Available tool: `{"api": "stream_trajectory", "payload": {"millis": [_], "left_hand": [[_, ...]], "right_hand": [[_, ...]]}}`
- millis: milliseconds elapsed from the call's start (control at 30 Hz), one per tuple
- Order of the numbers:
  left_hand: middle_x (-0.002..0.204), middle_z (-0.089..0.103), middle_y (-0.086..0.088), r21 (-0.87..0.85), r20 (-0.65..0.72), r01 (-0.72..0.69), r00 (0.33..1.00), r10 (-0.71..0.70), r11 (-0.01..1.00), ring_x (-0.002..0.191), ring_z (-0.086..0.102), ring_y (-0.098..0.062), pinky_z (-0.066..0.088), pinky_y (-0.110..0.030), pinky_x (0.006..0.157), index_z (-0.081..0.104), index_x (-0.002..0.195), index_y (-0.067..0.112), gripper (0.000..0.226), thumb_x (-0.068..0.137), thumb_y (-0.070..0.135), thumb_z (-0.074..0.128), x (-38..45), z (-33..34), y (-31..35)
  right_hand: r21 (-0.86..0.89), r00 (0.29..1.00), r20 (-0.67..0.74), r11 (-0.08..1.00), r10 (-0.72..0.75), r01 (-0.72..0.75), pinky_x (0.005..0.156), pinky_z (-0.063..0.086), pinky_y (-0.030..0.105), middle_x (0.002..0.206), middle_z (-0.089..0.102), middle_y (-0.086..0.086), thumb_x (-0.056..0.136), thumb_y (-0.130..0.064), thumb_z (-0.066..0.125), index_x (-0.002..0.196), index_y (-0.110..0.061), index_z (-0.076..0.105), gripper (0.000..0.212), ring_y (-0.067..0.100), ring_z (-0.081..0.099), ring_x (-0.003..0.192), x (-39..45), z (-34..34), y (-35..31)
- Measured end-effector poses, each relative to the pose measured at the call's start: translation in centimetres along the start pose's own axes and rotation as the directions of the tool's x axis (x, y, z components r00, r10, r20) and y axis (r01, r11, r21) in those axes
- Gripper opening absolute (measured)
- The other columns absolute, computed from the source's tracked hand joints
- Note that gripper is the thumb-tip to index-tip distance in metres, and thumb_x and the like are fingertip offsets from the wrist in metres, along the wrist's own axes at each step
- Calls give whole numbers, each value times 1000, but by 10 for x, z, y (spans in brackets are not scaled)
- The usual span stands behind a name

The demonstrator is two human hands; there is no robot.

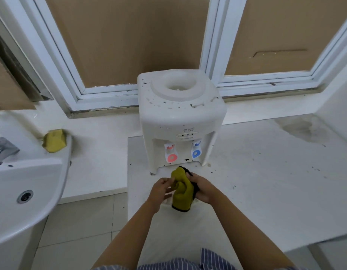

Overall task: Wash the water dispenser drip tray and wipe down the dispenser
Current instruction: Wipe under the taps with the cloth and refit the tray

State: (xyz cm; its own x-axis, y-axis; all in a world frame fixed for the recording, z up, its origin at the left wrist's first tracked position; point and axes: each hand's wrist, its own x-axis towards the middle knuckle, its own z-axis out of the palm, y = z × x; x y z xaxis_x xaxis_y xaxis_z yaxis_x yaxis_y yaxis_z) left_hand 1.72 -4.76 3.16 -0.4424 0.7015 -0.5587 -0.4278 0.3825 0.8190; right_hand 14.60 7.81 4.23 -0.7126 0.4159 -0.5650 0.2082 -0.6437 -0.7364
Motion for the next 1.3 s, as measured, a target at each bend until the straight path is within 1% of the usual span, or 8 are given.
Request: {"api": "stream_trajectory", "payload": {"millis": [267, 400, 567, 633, 733, 1000, 1200, 1300], "left_hand": [[95, 62, -17, -58, -13, -78, 997, 77, 995, 87, 64, -27, 58, -33, 75, 57, 95, 4, 33, 90, 35, 64, 10, 59, 12], [106, 62, -14, -36, 88, -32, 996, 35, 999, 99, 64, -32, 58, -41, 80, 53, 107, 6, 39, 90, 39, 63, 16, 95, 22], [122, 61, -12, -19, 213, -31, 977, 34, 999, 106, 64, -26, 57, -35, 78, 45, 125, 8, 58, 78, 18, 78, 28, 145, 33], [123, 62, -12, -25, 177, -46, 983, 50, 999, 105, 64, -26, 57, -33, 75, 47, 123, 9, 56, 78, 18, 79, 39, 163, 34], [117, 64, -9, -56, 111, -43, 993, 49, 998, 101, 65, -24, 57, -32, 73, 50, 120, 12, 50, 80, 21, 77, 54, 189, 36], [105, 66, -3, 69, -45, -84, 995, 88, 994, 96, 64, -20, 56, -40, 85, 60, 105, 22, 17, 91, 31, 63, 104, 241, 32], [112, 61, -6, 124, -228, 15, 973, 13, 992, 103, 60, -24, 53, -41, 90, 54, 117, 17, 30, 89, 25, 64, 155, 252, 31], [109, 58, -4, 176, -241, 9, 970, 35, 984, 98, 60, -24, 55, -45, 86, 47, 120, 20, 39, 86, 7, 59, 173, 255, 37]], "right_hand": [[24, 990, -118, 996, -82, 85, 100, 49, 48, 125, 65, 20, 99, -25, 52, 134, -3, 54, 41, 36, 60, 118, -35, -64, -14], [62, 985, -152, 993, -87, 97, 96, 51, 48, 128, 62, 22, 101, -23, 48, 135, -2, 50, 40, 38, 58, 120, -54, -94, -31], [83, 986, -149, 993, -69, 82, 95, 51, 48, 124, 66, 19, 101, -36, 46, 127, -7, 62, 43, 36, 63, 114, -77, -126, -66], [-10, 988, -146, 998, -56, 55, 101, 48, 49, 122, 68, 16, 96, -43, 55, 125, -9, 65, 46, 34, 64, 114, -81, -142, -79], [-127, 981, -192, 992, -32, 8, 95, 53, 47, 116, 71, 15, 85, -38, 71, 125, -6, 63, 52, 33, 68, 107, -77, -170, -92], [-66, 957, -260, 991, -127, 114, 87, 57, 47, 115, 71, 11, 83, -18, 75, 123, -12, 60, 43, 31, 69, 103, -27, -225, -106], [-98, 946, -289, 988, -144, 120, 90, 55, 53, 112, 71, 16, 85, -21, 73, 115, -9, 65, 33, 34, 69, 101, 29, -246, -112], [-123, 927, -333, 983, -171, 137, 82, 59, 46, 107, 70, 19, 87, -16, 72, 110, -4, 65, 27, 36, 68, 98, 57, -250, -121]]}}
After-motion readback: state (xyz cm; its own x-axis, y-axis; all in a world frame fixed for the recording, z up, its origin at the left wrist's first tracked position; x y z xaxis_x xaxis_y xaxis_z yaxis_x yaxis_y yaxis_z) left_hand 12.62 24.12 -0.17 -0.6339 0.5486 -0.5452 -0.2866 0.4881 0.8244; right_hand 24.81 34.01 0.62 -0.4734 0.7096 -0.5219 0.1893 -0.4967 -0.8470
